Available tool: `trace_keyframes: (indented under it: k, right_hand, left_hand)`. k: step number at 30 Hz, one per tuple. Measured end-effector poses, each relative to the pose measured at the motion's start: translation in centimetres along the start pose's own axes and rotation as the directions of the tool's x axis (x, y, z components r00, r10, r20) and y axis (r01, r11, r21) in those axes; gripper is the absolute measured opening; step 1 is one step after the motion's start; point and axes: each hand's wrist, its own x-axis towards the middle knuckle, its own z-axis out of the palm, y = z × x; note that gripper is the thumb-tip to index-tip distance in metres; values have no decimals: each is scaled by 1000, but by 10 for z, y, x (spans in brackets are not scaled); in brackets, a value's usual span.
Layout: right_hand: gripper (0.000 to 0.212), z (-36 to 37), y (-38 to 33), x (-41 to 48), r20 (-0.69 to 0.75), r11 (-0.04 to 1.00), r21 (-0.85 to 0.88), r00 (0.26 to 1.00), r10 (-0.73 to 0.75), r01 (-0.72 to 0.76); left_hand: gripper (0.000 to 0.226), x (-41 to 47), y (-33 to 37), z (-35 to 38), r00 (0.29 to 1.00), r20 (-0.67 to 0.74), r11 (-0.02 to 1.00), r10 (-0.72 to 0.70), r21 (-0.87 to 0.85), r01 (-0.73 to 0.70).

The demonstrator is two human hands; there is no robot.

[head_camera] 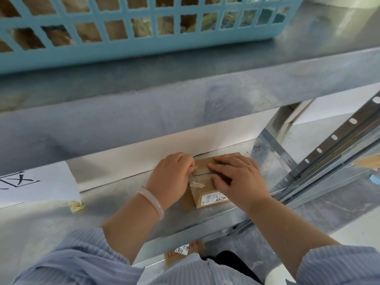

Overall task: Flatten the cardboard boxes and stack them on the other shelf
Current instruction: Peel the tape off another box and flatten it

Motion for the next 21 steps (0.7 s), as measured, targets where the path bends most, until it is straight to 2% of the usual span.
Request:
trace_keyframes:
  k: [3, 5, 7, 8, 9, 11, 13, 16, 21]
  right_hand:
    - [29, 1, 0, -1, 2, 1000, -7, 1000, -6, 6]
    - [29, 1, 0, -1, 10, 1000, -9, 1000, -7, 7]
    - [29, 1, 0, 0, 18, 1000, -10, 1000, -5, 5]
    - [29, 1, -1, 0, 20, 1000, -8, 1000, -2, 3]
    - [29, 1, -2, 0, 21, 1000, -4, 1000, 0, 0]
    - [30, 0, -3, 1, 19, 1000, -2, 1000, 0, 0]
    - [30, 0, -4, 0, 19, 1000, -14, 1000, -2, 2]
    - [31, -1, -7, -1, 25, 1000, -12, 1000, 3, -3]
    - [25, -8, -11, 5, 137, 999, 39, 990, 23, -28]
  left_hand:
    - [15, -2, -4, 4, 966, 94, 946, -242, -199, 257]
    - [18, 3, -7, 7, 890, 204, 818, -407, -353, 455]
    - [17, 5, -7, 8, 826, 250, 683, -506, -469, 560]
    - [17, 6, -7, 7, 829, 222, 695, -513, -459, 553]
    - [17, 7, -7, 6, 856, 169, 760, -489, -399, 513]
    - [14, 5, -6, 3, 926, 63, 899, -372, -225, 376]
    - [7, 2, -4, 1, 974, -6, 968, -226, -112, 224]
    - [13, -4, -5, 0, 993, 2, 990, -115, -76, 115]
    - [30, -1, 2, -6, 990, 38, 989, -136, 68, 133]
